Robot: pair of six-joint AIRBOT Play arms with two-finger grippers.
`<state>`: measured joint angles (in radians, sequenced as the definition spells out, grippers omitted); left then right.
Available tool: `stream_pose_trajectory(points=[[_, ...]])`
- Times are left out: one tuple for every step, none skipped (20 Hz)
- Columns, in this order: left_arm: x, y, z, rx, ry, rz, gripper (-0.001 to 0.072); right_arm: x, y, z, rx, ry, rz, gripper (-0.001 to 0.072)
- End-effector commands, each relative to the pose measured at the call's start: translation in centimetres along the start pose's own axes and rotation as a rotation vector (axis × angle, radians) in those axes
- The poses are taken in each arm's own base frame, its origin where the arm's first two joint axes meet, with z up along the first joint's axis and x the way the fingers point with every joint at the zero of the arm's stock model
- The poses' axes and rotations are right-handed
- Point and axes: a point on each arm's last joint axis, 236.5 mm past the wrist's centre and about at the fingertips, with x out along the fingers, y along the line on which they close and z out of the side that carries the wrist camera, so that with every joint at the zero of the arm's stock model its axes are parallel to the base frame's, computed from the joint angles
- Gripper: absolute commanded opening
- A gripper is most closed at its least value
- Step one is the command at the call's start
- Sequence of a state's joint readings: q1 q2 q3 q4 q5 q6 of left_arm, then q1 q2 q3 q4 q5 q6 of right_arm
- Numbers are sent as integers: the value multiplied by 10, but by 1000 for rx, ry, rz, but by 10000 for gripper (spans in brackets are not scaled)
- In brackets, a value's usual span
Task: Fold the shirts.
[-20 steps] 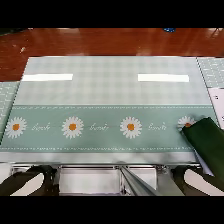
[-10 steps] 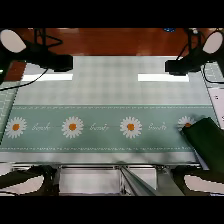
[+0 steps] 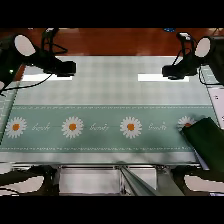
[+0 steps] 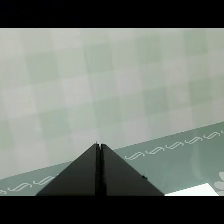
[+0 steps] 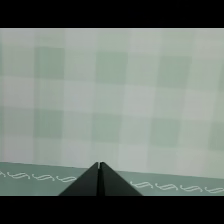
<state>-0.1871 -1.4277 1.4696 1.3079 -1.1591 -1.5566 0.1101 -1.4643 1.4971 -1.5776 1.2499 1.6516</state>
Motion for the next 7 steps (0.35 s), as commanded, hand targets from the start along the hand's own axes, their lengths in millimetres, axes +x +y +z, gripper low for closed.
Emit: stream_pose_trajectory(points=[[4, 1, -2, -2, 10, 3, 22, 0, 0, 0, -1, 1, -2, 25], [5, 2, -2, -3, 13, 3, 22, 0, 0, 0, -1, 1, -2, 25], [6, 2, -2, -3, 15, 3, 21, 0, 0, 0, -1, 1, -2, 25], [8, 3, -3, -4, 19, 3, 22, 0, 0, 0, -1, 1, -2, 25], [9, 3, -3, -5, 23, 4, 22, 0, 0, 0, -1, 1, -2, 25], [11, 3, -4, -6, 27, 4, 22, 0, 0, 0, -1, 1, -2, 25], [13, 4, -5, -7, 31, 4, 21, 0, 0, 0, -1, 1, -2, 25]])
